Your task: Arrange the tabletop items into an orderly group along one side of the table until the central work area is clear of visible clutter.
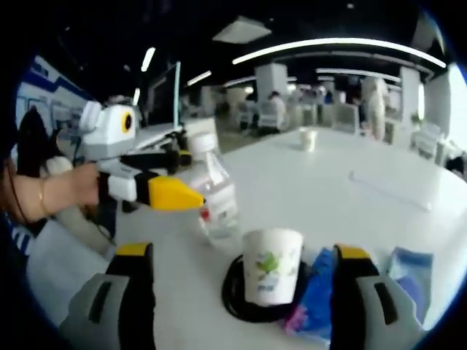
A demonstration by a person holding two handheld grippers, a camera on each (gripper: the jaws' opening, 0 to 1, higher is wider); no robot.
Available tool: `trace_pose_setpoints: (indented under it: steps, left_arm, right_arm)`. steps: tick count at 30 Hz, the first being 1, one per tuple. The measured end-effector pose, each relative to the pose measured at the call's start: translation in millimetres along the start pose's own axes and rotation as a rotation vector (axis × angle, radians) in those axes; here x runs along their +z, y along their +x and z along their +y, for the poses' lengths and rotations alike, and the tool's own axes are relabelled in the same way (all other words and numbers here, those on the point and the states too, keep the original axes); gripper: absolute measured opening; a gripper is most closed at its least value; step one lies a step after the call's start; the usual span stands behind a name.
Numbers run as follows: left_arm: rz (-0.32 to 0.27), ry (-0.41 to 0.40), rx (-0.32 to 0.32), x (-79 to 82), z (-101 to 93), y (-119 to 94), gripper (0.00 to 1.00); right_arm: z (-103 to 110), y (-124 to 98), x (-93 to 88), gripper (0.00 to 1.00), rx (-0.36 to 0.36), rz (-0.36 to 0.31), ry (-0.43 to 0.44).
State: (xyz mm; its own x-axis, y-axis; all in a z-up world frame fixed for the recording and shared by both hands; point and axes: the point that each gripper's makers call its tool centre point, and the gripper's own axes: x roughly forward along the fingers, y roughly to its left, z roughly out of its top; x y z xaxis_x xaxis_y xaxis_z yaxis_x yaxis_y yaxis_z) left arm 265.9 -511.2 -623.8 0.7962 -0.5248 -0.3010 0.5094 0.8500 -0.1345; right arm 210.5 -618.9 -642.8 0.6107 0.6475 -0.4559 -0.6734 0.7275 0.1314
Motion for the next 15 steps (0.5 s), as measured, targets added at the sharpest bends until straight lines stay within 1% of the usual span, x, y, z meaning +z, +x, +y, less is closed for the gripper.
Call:
trace_pose_setpoints:
  steps: [5,7,11,13,15]
  left_arm:
    - [-0.001,-0.009,0.015,-2.1,0.4,1,0.96]
    - [0.005,-0.009,0.028,-3.2,2.1,2,0.95]
    - [0.012,0.006,0.047,-5.3,4.9,2,0.88]
    - [0.013,-0.012,0.053,-6.9,4.4,3,0.83]
    - [0.01,-0.012,0.058,-7.1,2.7,4,0.81]
  right_arm:
    - [-6,-12,-0.2,1.0,-0.016,-0.013,-0.008]
    - [-8,-16,-2.6,1.0,-0.02,-0.004,-0.014]
    - [-13,-22,-8.4,1.0,-0.035,0.011,-0.02]
    - [-16,-26,-9.7,1.0,-0.042,0.009,-0.012]
    - [-17,-30,-10.7,1.0,-0.05,0.009,-0.009]
